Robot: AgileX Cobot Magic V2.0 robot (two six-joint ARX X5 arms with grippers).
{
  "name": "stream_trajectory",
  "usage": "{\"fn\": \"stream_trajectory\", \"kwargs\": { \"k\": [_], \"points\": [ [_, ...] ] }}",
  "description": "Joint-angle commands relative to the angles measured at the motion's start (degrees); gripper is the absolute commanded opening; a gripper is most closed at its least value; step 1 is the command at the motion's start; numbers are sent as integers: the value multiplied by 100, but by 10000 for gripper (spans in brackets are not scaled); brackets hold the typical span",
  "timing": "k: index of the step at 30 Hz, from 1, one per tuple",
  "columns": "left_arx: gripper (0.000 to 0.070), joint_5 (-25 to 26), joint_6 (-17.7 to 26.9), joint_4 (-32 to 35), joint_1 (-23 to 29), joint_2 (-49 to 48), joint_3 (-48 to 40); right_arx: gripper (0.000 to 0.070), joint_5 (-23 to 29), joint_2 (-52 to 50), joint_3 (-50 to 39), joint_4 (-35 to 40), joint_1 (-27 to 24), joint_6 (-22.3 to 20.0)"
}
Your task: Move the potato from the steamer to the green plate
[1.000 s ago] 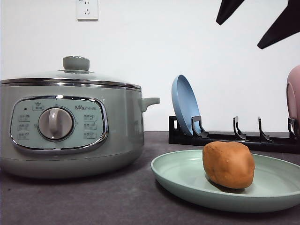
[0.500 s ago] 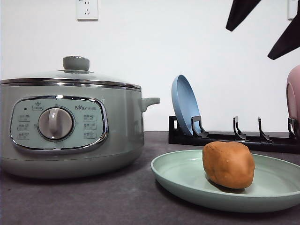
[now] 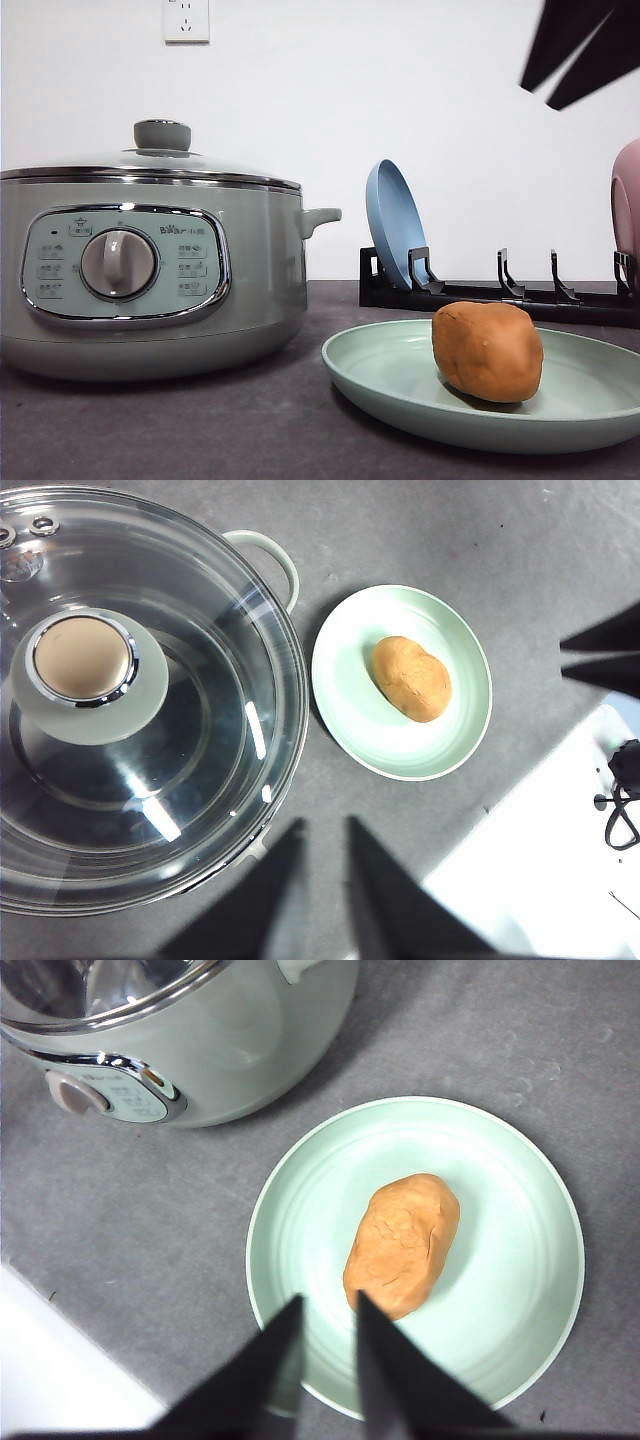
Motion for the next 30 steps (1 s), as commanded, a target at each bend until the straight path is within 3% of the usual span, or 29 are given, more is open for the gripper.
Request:
{"fn": "stream_trajectory", "kwargs": {
  "k": [1, 27, 30],
  "points": [
    [8, 31, 112, 37, -46, 22, 155, 0, 23, 37, 83, 22, 48, -107],
    [9, 31, 112, 70, -46, 17, 155, 0, 38, 37, 83, 89, 48, -99],
    [9, 26, 326, 157, -39, -149, 155, 0, 38, 37, 81, 93, 48, -99]
  ]
}}
